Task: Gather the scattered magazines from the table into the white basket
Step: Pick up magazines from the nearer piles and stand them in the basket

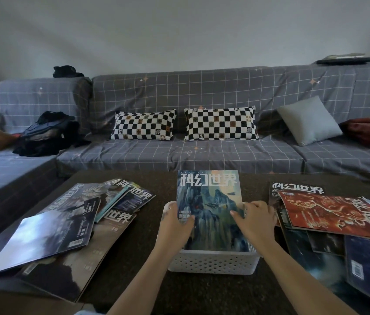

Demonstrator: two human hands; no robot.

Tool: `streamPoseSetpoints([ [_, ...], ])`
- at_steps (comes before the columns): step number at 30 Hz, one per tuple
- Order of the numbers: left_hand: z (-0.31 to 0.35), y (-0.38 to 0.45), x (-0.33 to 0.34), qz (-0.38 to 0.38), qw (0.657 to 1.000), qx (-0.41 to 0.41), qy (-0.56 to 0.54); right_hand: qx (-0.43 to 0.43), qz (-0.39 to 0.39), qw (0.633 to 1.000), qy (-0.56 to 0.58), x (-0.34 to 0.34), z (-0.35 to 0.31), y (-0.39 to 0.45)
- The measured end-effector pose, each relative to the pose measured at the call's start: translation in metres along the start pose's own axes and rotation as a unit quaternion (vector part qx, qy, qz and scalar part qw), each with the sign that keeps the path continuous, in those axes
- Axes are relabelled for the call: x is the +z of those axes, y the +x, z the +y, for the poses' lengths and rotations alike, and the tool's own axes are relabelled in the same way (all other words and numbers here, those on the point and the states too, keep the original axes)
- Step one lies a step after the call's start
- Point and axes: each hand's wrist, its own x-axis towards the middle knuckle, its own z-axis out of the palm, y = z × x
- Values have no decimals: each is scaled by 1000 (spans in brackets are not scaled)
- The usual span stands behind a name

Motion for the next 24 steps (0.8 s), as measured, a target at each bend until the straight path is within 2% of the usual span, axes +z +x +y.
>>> streamPoseSetpoints([
  [2, 0, -6, -9, 13, 1000, 6, -12, -25, 37, 999, 25, -1, -9, -7],
  [4, -2, -9, -19, 33, 999, 2, -24, -72, 36, 995, 54, 2, -24, -13],
  [10, -13, -19, -56, 106, 994, 12, -15, -182, -50, 970, 153, 21, -87, -27],
  [14, -36, -24, -87, 159, 987, -26, 1, -237, -111, 945, 199, 40, -129, -39],
  [20, -87, -27, -127, 213, 973, -91, -17, -274, -131, 936, 179, 80, -182, -45],
  [24, -118, -27, -145, 247, 962, -117, 3, -271, -183, 930, 168, 108, -220, -44],
])
